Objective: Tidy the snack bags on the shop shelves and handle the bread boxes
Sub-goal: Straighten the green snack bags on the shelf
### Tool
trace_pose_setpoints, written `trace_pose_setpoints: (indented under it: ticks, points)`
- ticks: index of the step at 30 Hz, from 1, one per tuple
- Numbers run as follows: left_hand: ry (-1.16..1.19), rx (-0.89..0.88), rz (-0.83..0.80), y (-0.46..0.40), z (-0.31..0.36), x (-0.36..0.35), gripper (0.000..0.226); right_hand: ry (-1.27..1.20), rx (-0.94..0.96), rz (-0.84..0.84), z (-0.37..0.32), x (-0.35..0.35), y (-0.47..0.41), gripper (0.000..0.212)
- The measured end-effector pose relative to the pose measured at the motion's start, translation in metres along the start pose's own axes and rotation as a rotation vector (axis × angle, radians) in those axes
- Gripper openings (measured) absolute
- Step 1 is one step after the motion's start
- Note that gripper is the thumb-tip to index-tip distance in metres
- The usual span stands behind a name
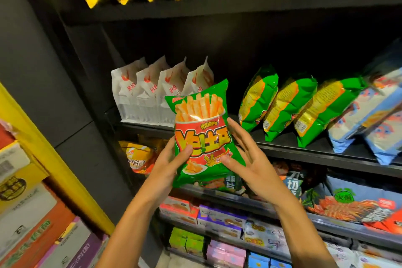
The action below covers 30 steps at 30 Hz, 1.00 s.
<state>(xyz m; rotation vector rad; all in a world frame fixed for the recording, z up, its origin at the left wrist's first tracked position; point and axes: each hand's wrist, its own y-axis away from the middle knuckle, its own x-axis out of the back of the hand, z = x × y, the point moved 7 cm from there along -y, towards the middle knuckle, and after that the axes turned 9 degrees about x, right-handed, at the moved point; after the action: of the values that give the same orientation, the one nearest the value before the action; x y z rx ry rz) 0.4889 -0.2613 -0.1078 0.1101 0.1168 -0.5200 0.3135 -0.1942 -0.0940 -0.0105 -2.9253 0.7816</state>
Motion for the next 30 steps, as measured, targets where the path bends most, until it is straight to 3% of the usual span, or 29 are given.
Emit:
trace_pose_setpoints:
  ticks: [3,7,11,20,26,30]
  points:
    - [0.019,-0.128,0.101,-0.015,0.021,-0.002,0.056,0.07,0.037,0.075,-0.009,0.022,-0.01,0.08]
    - [-0.129,-0.307,0.189,-0.038,0.046,-0.017,0.074,0.219,0.189,0.399,-0.027,0.065,-0.021,0.076]
    - [-0.239,-0.466,0.248,-0.063,0.064,-0.039,0.07,0.493,0.284,0.634,-0.028,0.093,-0.033,0.077]
    - [-0.455,-0.616,0.345,-0.142,0.054,-0.067,0.079,0.842,0.257,0.655,-0.004,0.078,-0.072,0.086]
    - [-0.665,-0.668,0.143,-0.159,0.022,-0.077,0.081,0.93,0.173,0.621,0.026,0.074,-0.07,0.083]
    - [-0.724,-0.656,0.111,-0.169,0.008,-0.073,0.084,0.969,0.186,0.609,0.033,0.075,-0.068,0.078]
